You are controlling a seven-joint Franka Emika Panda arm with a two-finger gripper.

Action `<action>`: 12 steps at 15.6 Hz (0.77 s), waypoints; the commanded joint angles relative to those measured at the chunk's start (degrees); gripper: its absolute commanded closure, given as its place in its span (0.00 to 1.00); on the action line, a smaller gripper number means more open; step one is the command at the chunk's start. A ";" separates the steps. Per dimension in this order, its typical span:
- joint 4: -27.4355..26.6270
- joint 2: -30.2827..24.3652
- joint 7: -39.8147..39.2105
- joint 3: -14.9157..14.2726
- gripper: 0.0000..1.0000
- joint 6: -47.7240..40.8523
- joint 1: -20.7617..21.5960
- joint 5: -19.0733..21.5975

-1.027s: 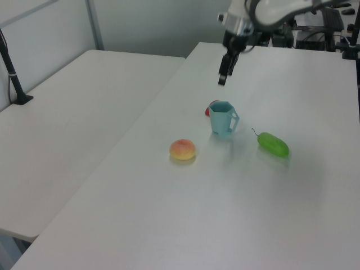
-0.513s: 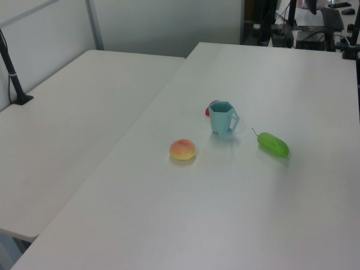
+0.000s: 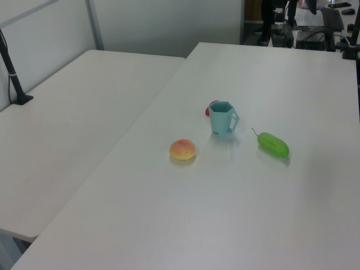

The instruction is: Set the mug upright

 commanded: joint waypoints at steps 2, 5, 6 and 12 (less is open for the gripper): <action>-6.98 -3.93 -9.20 -5.74 0.00 8.27 5.14 0.72; -9.78 -4.02 -13.70 -5.83 0.00 14.33 5.23 0.28; -10.32 -3.93 -14.32 -5.83 0.00 15.91 5.23 0.28; -10.32 -3.84 -13.89 -5.75 0.00 15.84 5.23 0.37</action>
